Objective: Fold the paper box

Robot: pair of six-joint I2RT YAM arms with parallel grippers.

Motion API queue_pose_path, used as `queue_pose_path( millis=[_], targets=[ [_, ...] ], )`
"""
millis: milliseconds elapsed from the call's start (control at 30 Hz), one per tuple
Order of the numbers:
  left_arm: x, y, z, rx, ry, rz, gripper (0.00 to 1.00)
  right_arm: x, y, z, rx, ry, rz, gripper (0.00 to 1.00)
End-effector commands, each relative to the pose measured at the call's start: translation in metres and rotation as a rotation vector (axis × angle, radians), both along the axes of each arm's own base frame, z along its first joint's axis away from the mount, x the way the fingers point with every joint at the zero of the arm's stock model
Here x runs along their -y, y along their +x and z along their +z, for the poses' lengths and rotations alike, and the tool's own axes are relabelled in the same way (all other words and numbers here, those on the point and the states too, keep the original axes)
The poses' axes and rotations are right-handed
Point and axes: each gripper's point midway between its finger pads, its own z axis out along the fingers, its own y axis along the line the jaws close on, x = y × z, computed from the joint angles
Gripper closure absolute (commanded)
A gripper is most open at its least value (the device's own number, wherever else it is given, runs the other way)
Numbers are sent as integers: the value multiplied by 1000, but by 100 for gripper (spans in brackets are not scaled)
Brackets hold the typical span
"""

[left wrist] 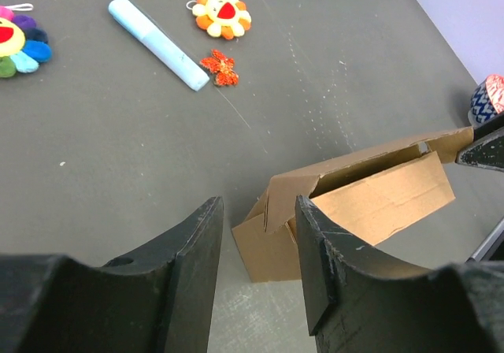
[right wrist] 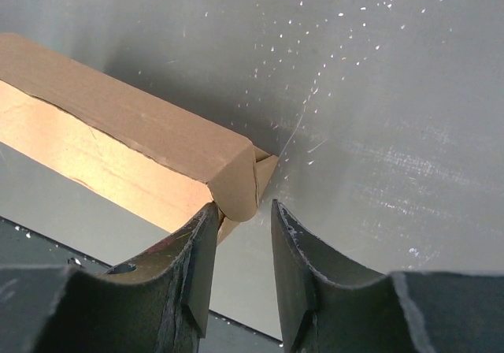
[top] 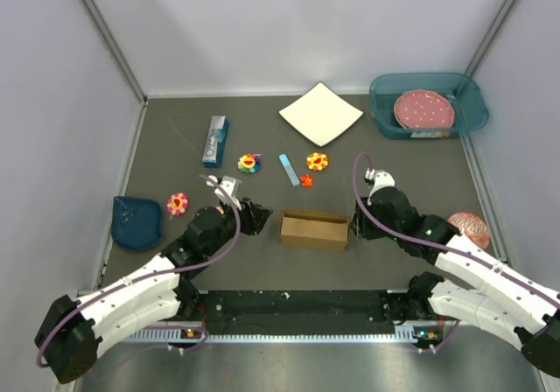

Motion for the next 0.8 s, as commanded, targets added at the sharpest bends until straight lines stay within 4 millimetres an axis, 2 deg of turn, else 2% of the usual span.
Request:
queue_pose_path(
  millis=[0, 167, 433, 767],
  targets=[
    [9, -2, 3, 30, -24, -53, 53, -10, 10, 22, 67, 40, 16, 66],
    [15, -4, 2, 33, -50, -75, 53, -12, 8, 22, 62, 47, 24, 69],
    [27, -12, 3, 24, -87, -144, 55, -20, 5, 24, 49, 77, 36, 85],
    [30, -19, 3, 18, -115, -170, 58, -29, 0, 26, 13, 128, 41, 95]
  ],
)
